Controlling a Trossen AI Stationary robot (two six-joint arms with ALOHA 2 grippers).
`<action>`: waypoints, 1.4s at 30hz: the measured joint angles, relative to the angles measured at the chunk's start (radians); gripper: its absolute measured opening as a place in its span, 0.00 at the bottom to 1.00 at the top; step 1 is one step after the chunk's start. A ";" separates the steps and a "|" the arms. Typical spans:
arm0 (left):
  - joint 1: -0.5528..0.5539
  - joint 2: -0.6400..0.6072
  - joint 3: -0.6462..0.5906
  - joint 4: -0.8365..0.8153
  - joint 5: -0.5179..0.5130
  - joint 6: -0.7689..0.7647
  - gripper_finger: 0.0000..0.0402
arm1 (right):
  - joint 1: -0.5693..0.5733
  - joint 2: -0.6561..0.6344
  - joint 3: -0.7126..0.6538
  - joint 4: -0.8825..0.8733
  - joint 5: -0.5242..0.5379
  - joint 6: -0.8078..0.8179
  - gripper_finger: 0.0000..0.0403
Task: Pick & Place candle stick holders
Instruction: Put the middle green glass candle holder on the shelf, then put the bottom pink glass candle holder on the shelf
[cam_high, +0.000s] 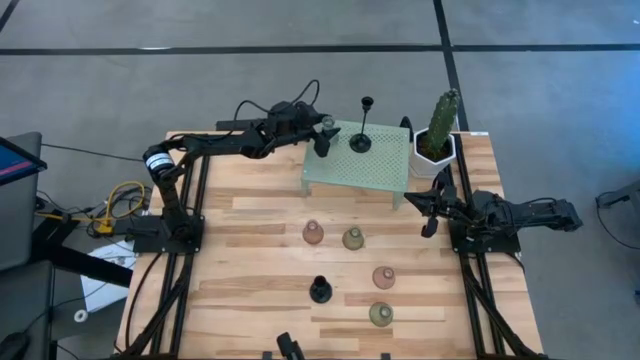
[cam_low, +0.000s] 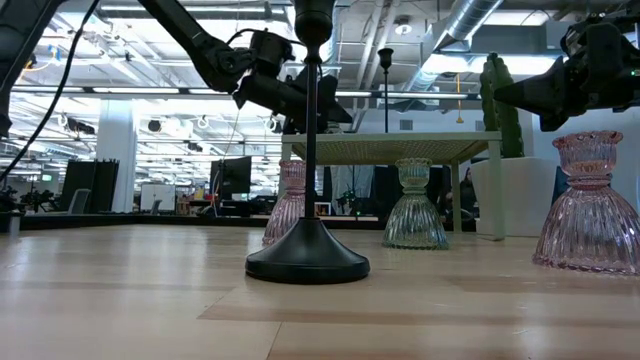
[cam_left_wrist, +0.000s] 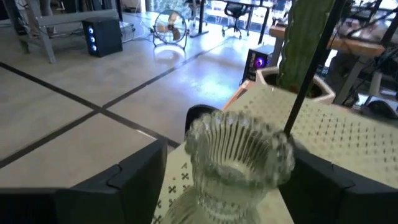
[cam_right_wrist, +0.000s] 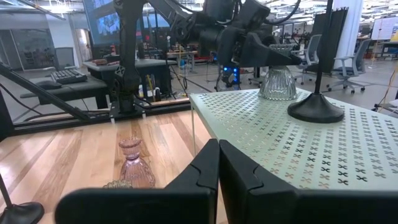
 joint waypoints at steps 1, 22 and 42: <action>0.000 -0.001 0.000 -0.014 0.000 0.017 0.71 | 0.000 0.000 0.000 0.000 0.000 0.000 0.00; 0.001 -0.491 -0.328 -0.197 0.164 0.072 0.71 | 0.000 0.000 0.000 0.000 -0.003 -0.025 0.00; -0.110 -0.867 -0.762 -0.181 0.538 0.066 0.36 | 0.001 0.000 -0.001 0.000 -0.034 -0.024 0.00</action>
